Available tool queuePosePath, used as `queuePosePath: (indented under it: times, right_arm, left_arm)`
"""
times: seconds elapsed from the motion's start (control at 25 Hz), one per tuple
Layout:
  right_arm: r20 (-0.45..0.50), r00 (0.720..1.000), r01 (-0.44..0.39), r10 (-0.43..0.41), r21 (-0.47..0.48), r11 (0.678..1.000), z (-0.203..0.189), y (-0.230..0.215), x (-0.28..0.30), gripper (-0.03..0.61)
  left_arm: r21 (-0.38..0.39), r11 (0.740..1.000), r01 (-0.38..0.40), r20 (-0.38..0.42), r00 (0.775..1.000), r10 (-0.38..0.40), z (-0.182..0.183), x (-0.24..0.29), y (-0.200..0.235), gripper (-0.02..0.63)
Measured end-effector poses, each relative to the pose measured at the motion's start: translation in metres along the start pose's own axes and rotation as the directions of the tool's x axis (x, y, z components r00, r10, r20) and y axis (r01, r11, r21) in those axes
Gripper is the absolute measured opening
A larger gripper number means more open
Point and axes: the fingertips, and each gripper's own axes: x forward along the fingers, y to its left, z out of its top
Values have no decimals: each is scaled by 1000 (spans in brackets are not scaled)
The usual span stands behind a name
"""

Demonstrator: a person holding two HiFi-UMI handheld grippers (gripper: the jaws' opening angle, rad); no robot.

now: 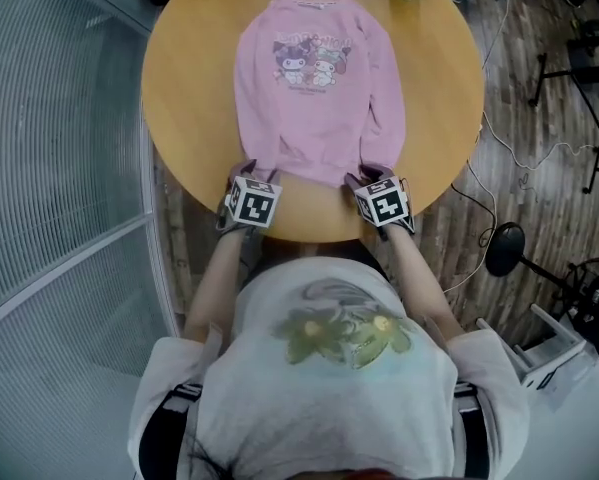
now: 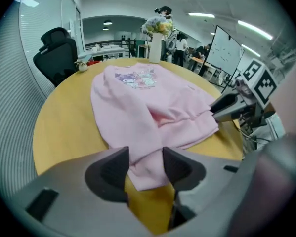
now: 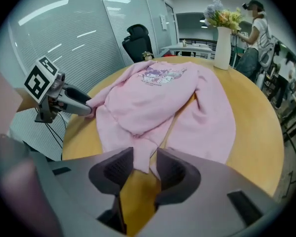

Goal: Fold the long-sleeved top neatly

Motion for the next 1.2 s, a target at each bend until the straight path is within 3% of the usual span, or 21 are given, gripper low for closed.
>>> queuePosePath:
  times: [0.08, 0.16, 0.28, 0.48, 0.6, 0.72, 0.84, 0.92, 1.0, 1.08, 1.2]
  right_arm:
    - [-22, 1000, 17, -17, -20, 1000, -3, -2, 2, 93]
    - [-33, 999, 32, -33, -32, 999, -4, -8, 1, 45]
    - [-44, 997, 70, -70, -12, 997, -6, -25, -4, 38]
    - [-56, 971, 234, -232, 42, 971, -18, -74, -25, 37]
    - [-59, 965, 260, -257, 58, 964, -24, -89, -31, 37]
    - [-52, 969, 246, -243, 72, 967, -23, -88, -33, 37]
    - [-34, 975, 224, -222, 104, 969, -20, -84, -34, 38]
    - [-15, 978, 207, -206, 137, 969, -18, -82, -35, 48]
    - [1, 981, 194, -196, 167, 967, -17, -82, -35, 81]
    - [6, 982, 183, -187, 182, 966, -17, -82, -33, 92]
    - [1, 987, 160, -162, 167, 973, -16, -79, -31, 91]
  left_arm:
    - [-26, 999, -39, -8, 999, 39, -2, 6, 10, 181]
    - [-69, 995, -66, -9, 998, 65, 0, 6, 22, 59]
    - [-155, 985, -82, -1, 997, 83, 5, 1, 48, 52]
    - [-249, 941, -227, 37, 969, 244, 15, -26, 129, 49]
    - [-268, 935, -233, 48, 966, 254, 19, -35, 155, 57]
    - [-215, 952, -217, 42, 972, 231, 26, -39, 145, 138]
    - [-141, 975, -170, 89, 979, 184, 41, -45, 109, 164]
    - [-98, 994, -37, 149, 987, 52, 54, -46, 64, 164]
    - [-64, 991, 117, 168, 980, -105, 57, -37, 17, 164]
    - [-27, 985, 173, 119, 978, -169, 46, -16, -9, 164]
    - [-4, 987, 158, 18, 987, -158, 25, 16, -18, 164]
